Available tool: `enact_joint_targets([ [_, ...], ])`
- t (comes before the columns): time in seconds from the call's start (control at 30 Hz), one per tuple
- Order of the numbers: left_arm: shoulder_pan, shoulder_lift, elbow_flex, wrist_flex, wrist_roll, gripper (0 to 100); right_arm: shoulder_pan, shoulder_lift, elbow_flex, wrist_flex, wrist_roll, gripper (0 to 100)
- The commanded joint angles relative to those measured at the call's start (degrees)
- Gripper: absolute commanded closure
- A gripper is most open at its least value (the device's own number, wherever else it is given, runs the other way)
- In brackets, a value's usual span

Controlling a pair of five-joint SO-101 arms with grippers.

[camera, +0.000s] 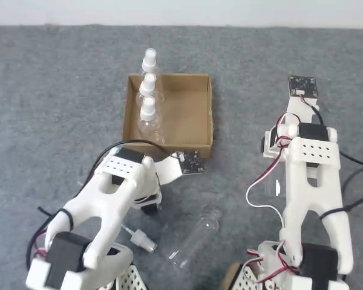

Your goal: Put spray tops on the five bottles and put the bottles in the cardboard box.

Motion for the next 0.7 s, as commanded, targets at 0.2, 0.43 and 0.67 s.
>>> enact_joint_targets([
  [0.2,0.44,-0.09,-2.24,-1.05,0.88,82,0.31,-3.03,-0.88,-0.84,-0.44,99.1],
  [0.43,0.97,-0.09,-0.75,-3.16,1.05,84,0.31,-3.03,-0.88,-0.75,-0.44,99.1],
  [0.67,3.78,-0.09,-0.4,-3.08,3.96,92,0.31,-3.03,-0.88,-0.66,-0.44,99.1],
])
